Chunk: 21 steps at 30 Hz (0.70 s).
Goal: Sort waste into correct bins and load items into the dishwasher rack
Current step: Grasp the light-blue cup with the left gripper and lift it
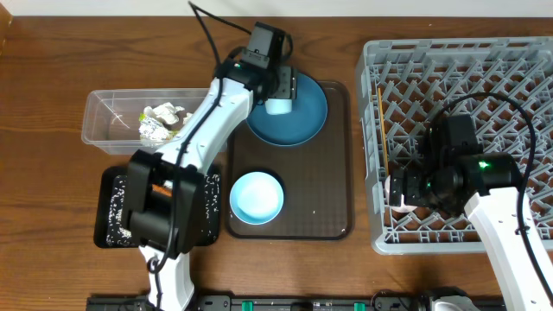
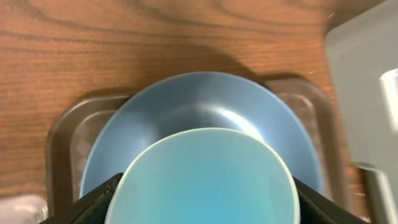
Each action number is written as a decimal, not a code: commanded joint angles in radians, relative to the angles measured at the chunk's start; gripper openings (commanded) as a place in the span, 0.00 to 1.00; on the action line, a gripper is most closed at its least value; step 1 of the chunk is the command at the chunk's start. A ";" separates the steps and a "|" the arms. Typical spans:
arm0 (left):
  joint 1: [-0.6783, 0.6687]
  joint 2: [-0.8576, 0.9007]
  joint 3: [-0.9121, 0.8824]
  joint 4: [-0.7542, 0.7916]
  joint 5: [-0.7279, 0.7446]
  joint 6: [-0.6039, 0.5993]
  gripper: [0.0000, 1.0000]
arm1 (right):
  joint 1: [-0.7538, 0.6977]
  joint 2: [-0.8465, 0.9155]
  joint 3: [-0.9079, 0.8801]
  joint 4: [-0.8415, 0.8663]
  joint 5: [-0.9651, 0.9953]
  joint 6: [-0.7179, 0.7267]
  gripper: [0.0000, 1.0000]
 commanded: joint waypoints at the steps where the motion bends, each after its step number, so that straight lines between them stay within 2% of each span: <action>1: 0.038 -0.061 0.012 -0.009 0.159 -0.146 0.64 | -0.003 0.000 -0.002 0.003 -0.007 0.012 0.99; 4: 0.093 -0.103 0.012 0.003 0.387 -0.259 0.64 | -0.003 0.000 -0.002 0.003 -0.007 0.012 0.99; 7: 0.172 -0.127 0.012 0.048 0.679 -0.385 0.64 | -0.003 0.000 -0.002 0.003 -0.007 0.012 0.99; 10: 0.229 -0.128 0.012 0.071 0.856 -0.492 0.64 | -0.003 0.000 -0.002 0.003 -0.007 0.011 0.99; 14: 0.280 -0.128 0.012 0.069 0.960 -0.545 0.64 | -0.003 0.000 -0.002 0.003 -0.007 0.012 0.99; 18: 0.283 -0.128 0.012 0.068 0.972 -0.598 0.49 | -0.003 0.000 -0.002 0.003 -0.007 0.011 0.99; 21: 0.276 -0.128 0.012 0.071 0.938 -0.644 0.48 | -0.003 0.000 -0.002 0.003 -0.007 0.012 0.99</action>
